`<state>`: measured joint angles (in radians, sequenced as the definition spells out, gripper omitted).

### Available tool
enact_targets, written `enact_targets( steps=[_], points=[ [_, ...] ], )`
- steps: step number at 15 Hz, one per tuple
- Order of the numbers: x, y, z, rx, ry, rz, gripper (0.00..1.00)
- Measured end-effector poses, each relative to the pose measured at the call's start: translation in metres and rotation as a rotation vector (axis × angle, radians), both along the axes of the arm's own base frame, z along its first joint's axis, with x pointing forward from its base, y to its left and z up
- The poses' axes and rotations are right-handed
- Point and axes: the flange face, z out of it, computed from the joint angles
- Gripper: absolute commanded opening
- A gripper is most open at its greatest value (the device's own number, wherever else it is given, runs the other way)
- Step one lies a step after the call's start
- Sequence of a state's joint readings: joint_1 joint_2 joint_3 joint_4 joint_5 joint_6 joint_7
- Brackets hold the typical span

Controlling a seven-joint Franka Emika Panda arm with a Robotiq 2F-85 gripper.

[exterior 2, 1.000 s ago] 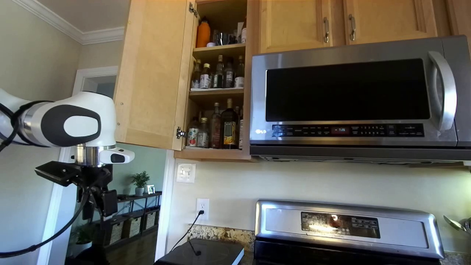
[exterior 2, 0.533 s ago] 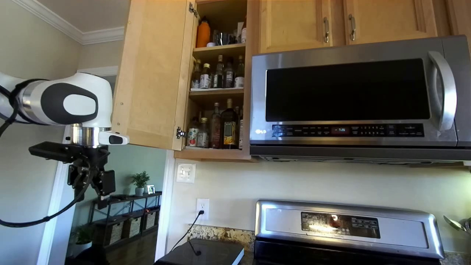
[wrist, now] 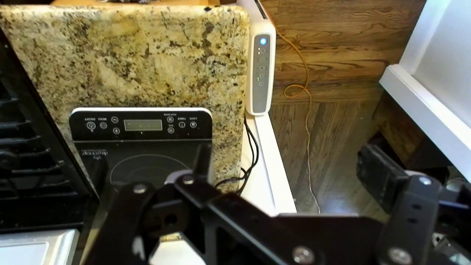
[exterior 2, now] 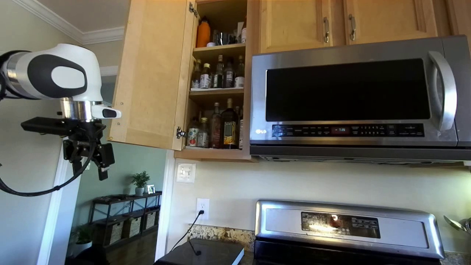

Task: Fully close the cabinet door on the left side of the microwave

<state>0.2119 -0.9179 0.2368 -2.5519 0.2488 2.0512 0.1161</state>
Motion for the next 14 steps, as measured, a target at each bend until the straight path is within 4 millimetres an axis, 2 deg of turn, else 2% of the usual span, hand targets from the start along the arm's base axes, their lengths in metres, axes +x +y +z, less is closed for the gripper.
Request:
enact_targets(
  steps=[5,7,10,14],
  points=[
    [-0.036,0.009,0.06,0.026,-0.167,0.075,1.0],
    [-0.041,0.016,0.076,0.033,-0.246,0.108,1.0],
    [-0.035,0.026,0.085,0.037,-0.355,0.142,1.0],
    [-0.011,0.035,0.088,0.058,-0.456,0.157,1.0]
  ],
)
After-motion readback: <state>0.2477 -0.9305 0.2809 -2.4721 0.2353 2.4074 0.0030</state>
